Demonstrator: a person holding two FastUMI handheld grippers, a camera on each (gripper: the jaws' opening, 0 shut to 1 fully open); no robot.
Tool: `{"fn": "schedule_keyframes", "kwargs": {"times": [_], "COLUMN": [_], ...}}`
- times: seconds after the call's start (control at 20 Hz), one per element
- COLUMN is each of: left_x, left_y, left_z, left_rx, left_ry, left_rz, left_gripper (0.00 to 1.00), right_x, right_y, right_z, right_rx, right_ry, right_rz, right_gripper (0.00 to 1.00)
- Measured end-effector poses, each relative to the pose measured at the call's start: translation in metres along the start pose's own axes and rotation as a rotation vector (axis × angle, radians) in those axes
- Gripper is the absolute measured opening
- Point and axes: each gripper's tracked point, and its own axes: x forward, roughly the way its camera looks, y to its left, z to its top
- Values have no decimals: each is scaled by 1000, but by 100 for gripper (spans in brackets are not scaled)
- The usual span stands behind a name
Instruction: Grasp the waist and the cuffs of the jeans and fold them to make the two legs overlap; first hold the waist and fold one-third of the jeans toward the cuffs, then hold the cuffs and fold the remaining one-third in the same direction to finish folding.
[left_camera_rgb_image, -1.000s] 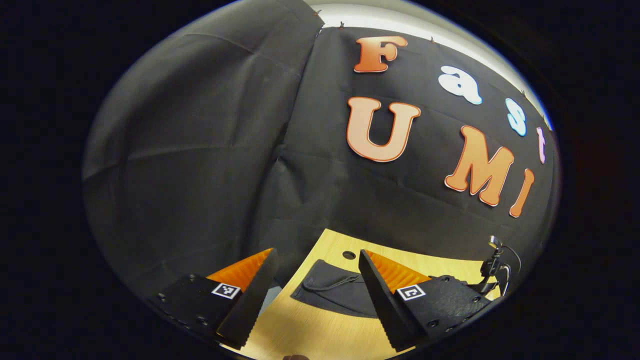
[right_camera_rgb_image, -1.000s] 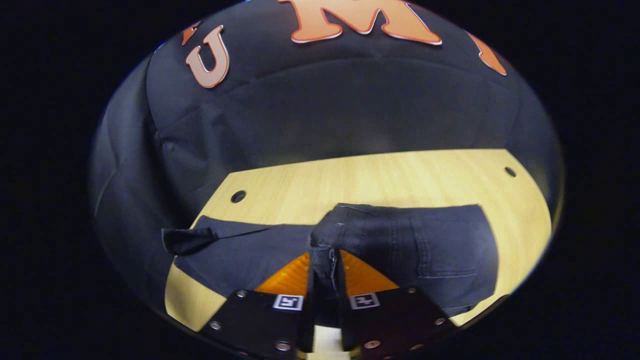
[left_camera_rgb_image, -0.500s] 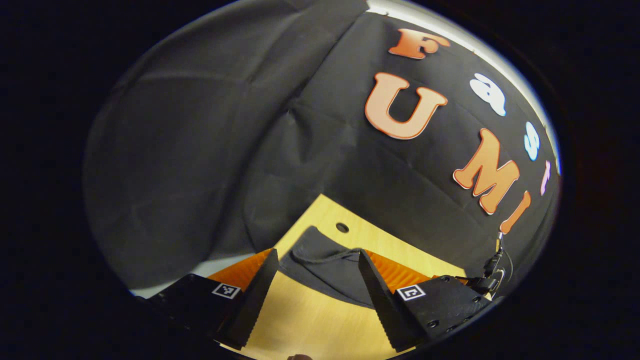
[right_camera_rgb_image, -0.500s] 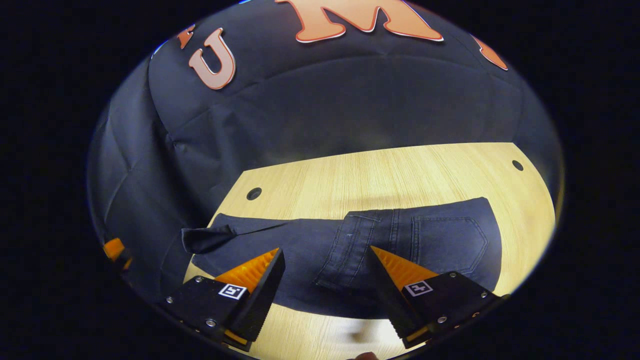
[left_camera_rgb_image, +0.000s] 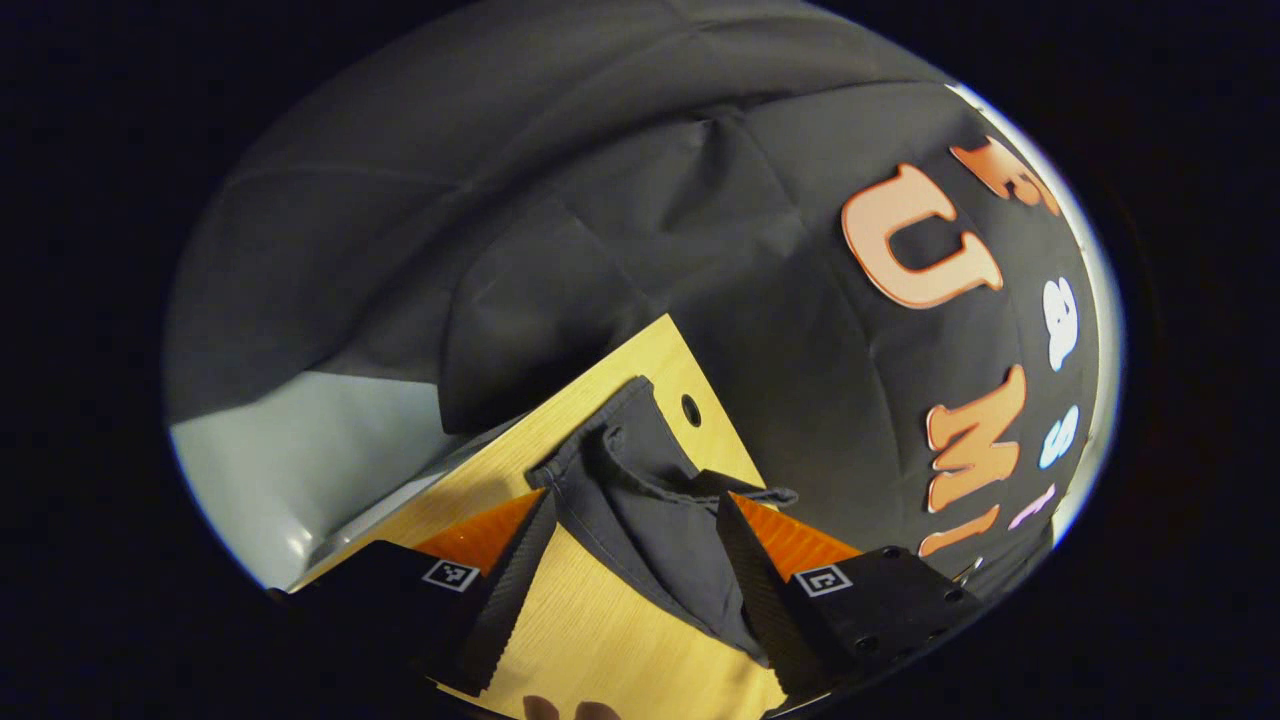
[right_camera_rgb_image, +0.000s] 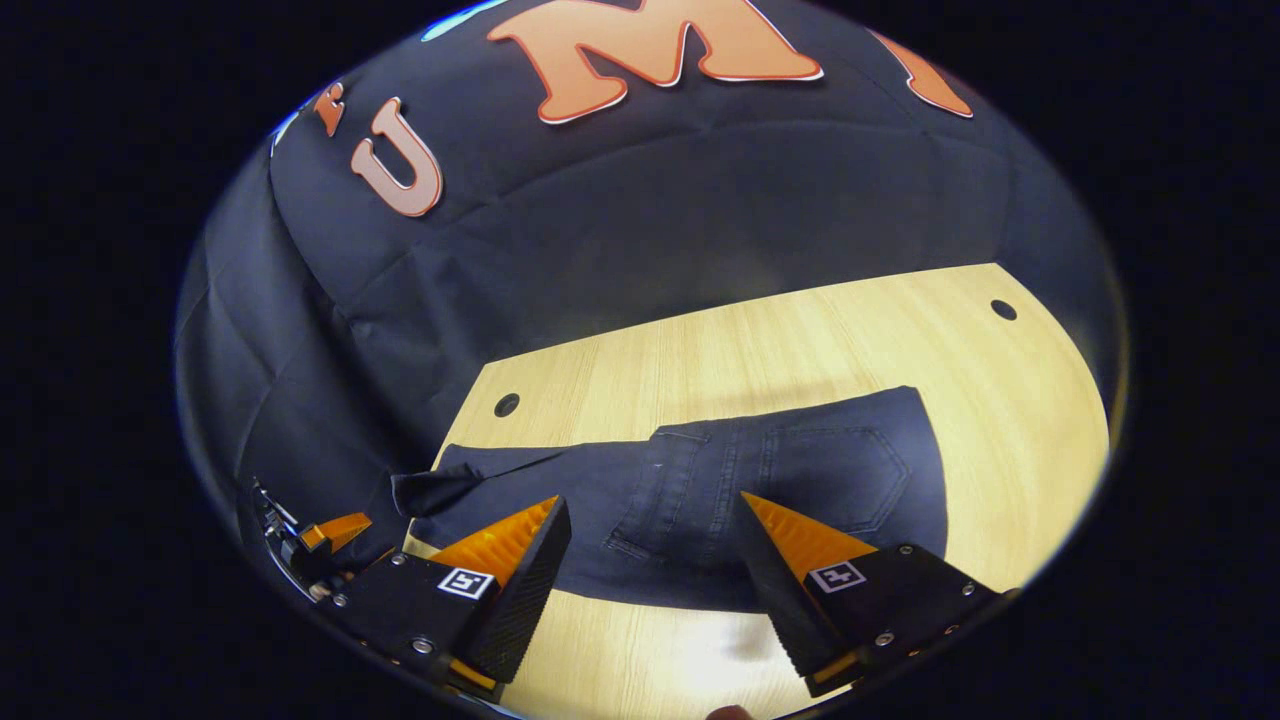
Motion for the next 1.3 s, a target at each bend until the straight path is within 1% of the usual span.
{"fn": "schedule_keyframes", "kwargs": {"times": [0.1,0.3,0.35,0.4,0.45,0.55,0.75,0.85,1.15,1.25,1.3], "left_x": [4,11,9,14,15,26,47,61,92,92,89], "left_y": [10,41,39,37,36,35,29,28,10,8,10], "left_z": [2,-1,2,6,11,14,20,20,21,17,21], "left_rx": [-48,-88,-117,-144,-163,-183,-176,-155,-124,-101,-85], "left_ry": [-13,-9,-20,-32,-47,-56,-40,-28,-20,20,-3], "left_rz": [-16,12,-8,-21,-34,-60,-73,-71,-70,-29,1], "left_gripper": [98,98,98,95,96,96,96,96,98,98,95], "right_x": [-5,-4,-5,-4,-4,-1,-2,-3,-8,-11,-13], "right_y": [-7,-13,-11,-10,-9,-11,-19,-24,-37,-39,-43], "right_z": [5,8,6,5,3,-2,-10,-11,-9,-7,-4], "right_rx": [21,82,95,106,112,119,146,168,232,235,231], "right_ry": [-13,-22,-21,-22,-20,-11,-5,-7,-20,-29,-38], "right_rz": [-7,-11,-5,2,3,-5,-19,-25,-29,-36,-41], "right_gripper": [99,99,99,99,99,99,99,99,99,99,99]}}
